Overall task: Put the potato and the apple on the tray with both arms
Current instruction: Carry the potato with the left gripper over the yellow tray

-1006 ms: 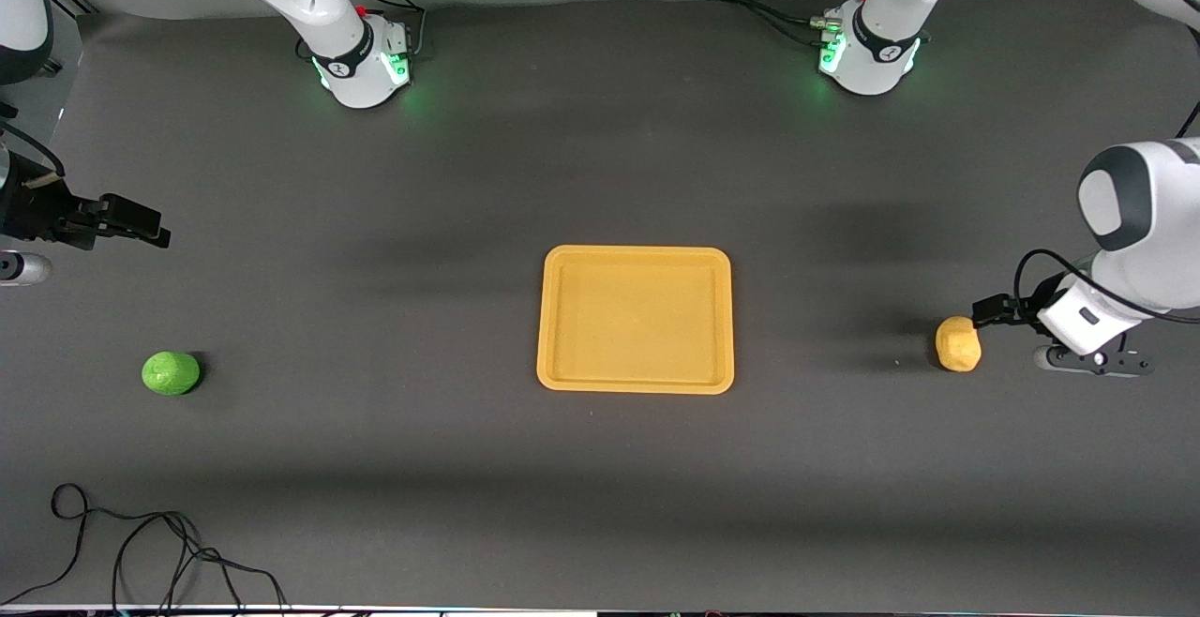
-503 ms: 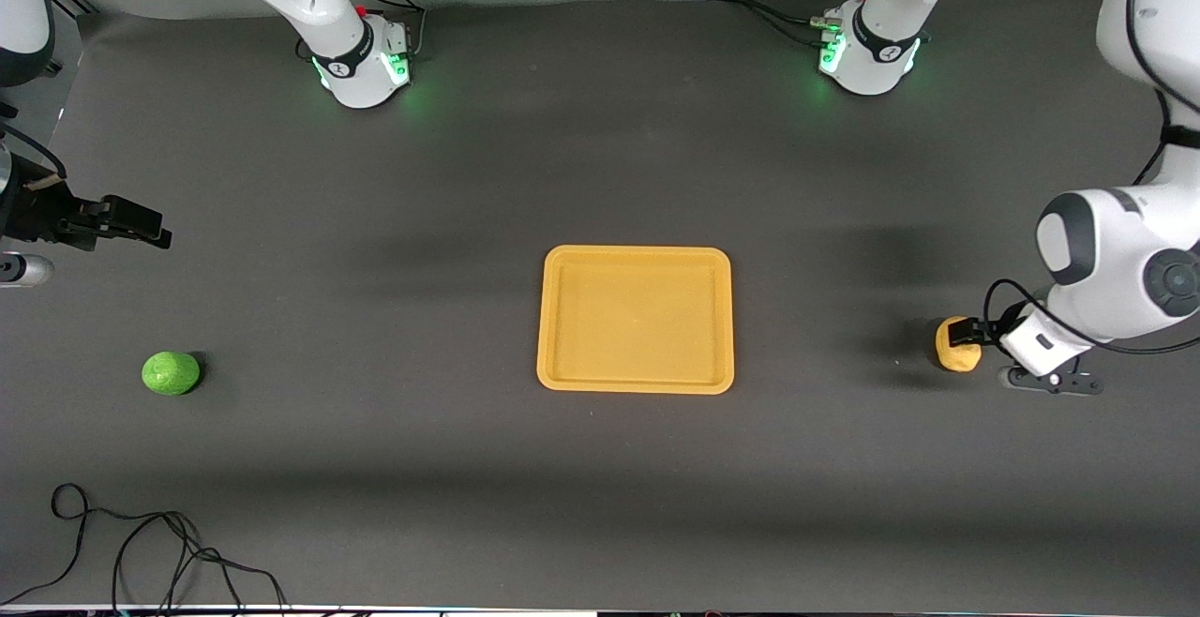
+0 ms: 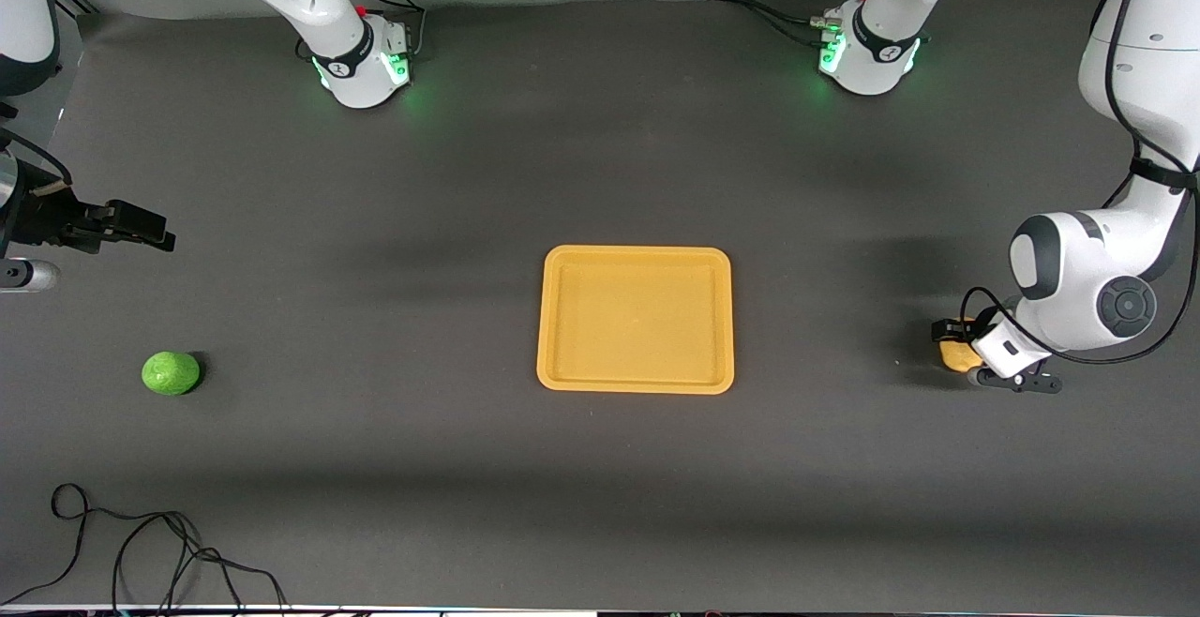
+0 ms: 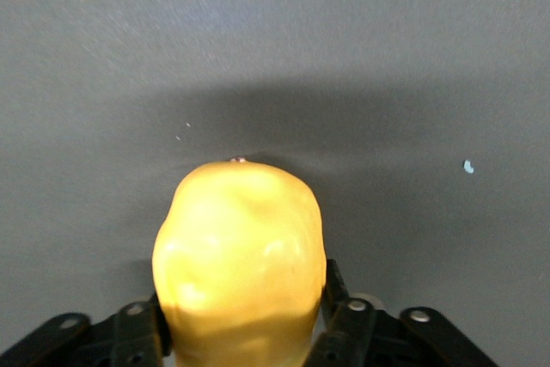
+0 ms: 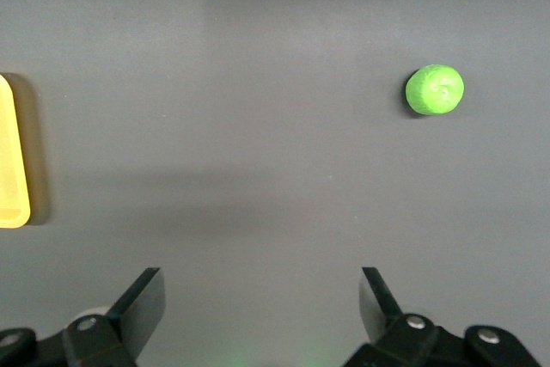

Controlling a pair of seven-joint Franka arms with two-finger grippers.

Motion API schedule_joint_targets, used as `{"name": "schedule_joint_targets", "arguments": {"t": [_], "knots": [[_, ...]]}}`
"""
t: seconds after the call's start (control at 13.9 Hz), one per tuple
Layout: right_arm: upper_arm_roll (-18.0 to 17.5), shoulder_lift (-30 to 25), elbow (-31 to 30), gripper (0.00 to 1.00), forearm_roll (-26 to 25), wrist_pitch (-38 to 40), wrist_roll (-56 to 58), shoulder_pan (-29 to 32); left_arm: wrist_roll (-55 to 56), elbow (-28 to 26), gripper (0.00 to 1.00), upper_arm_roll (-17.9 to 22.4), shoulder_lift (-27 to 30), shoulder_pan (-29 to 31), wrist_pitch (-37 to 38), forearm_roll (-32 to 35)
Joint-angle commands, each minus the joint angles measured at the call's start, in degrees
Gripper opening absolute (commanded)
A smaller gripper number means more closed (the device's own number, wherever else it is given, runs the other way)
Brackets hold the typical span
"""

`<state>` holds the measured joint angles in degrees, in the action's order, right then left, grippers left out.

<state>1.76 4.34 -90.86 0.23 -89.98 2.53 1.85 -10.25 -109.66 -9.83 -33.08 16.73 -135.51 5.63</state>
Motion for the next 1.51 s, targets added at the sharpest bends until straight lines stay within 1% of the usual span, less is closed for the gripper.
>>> {"name": "schedule_joint_targets", "arguments": {"t": [0.0,0.07,0.14,0.22,0.29,0.43,0.5,0.57,0.65,0.72,0.79,0.93,1.01,1.08,1.15,1.22,1.29,1.37,1.44], "knots": [[0.44,-0.56,-0.98,1.00,-0.40,-1.60,-0.42,-0.54,3.11,2.15,0.06,-0.63,4.15,-1.00,2.78,-0.88],[0.70,-0.56,-1.85,1.00,-0.67,-2.65,-0.25,-0.36,6.53,4.43,0.00,-2.03,4.77,-1.26,6.45,-1.93],[0.97,-0.56,-2.82,1.00,-0.84,-4.14,1.06,0.34,11.70,6.80,0.00,-5.17,5.22,-1.61,9.88,-2.38],[2.71,0.05,-3.09,1.00,-0.93,-5.46,4.29,0.95,18.45,8.91,0.00,-6.86,4.79,-3.35,11.13,-2.21],[4.90,1.01,-3.01,1.00,-0.93,-6.87,7.72,1.31,24.61,10.15,0.00,-7.22,4.35,-6.59,11.41,-2.12],[10.34,2.77,-2.74,1.00,-0.76,-9.50,14.74,1.40,35.77,10.95,0.00,-7.23,4.08,-15.10,10.71,-1.94],[12.98,3.56,-2.65,1.00,-0.41,-10.73,18.96,1.48,40.62,12.44,0.00,-7.23,3.12,-18.89,10.79,-1.68],[15.71,4.53,-1.70,1.00,-0.32,-11.70,23.18,1.49,44.58,13.15,0.00,-7.23,1.98,-23.10,10.80,-1.68],[17.21,5.32,-0.21,1.00,-0.32,-11.80,25.92,1.66,45.58,13.07,0.00,-7.14,1.45,-26.63,10.71,-1.59],[18.10,6.29,1.37,1.00,-0.14,-11.80,28.21,2.44,45.93,13.07,0.00,-7.14,0.75,-29.01,10.36,-1.42],[18.19,7.17,2.17,1.00,0.38,-11.89,29.80,3.41,46.20,12.81,0.00,-7.14,0.13,-30.69,8.62,-1.42],[18.19,8.92,1.75,1.00,3.62,-12.59,30.69,4.38,47.95,12.19,0.00,-7.05,-1.80,-32.54,5.71,-1.33],[18.19,9.98,1.22,1.00,4.42,-14.07,30.78,4.39,47.96,12.19,0.01,-7.05,-2.85,-33.16,5.44,-0.98],[18.19,11.29,0.26,1.00,4.86,-16.18,30.78,4.30,48.05,12.19,0.09,-7.05,-3.65,-33.69,5.43,-0.80],[18.19,12.87,-1.32,1.00,5.83,-19.50,31.74,4.21,48.05,12.19,0.25,-6.96,-4.00,-34.30,5.43,-0.80],[18.19,13.93,-3.51,1.00,7.66,-23.36,33.83,4.30,48.13,12.19,0.39,-7.05,-4.09,-34.31,5.43,-0.80],[18.19,15.16,-5.79,1.00,10.12,-27.06,35.94,4.65,48.05,12.27,0.64,-6.96,-4.44,-34.40,5.35,-0.80],[18.28,16.65,-6.86,1.00,11.80,-29.10,36.66,5.17,48.05,12.28,0.67,-6.96,-4.88,-34.40,5.35,-0.54],[18.20,18.23,-7.31,1.00,12.77,-30.60,36.76,5.26,48.05,12.36,0.91,-6.96,-5.15,-34.40,5.35,-0.54]]}}
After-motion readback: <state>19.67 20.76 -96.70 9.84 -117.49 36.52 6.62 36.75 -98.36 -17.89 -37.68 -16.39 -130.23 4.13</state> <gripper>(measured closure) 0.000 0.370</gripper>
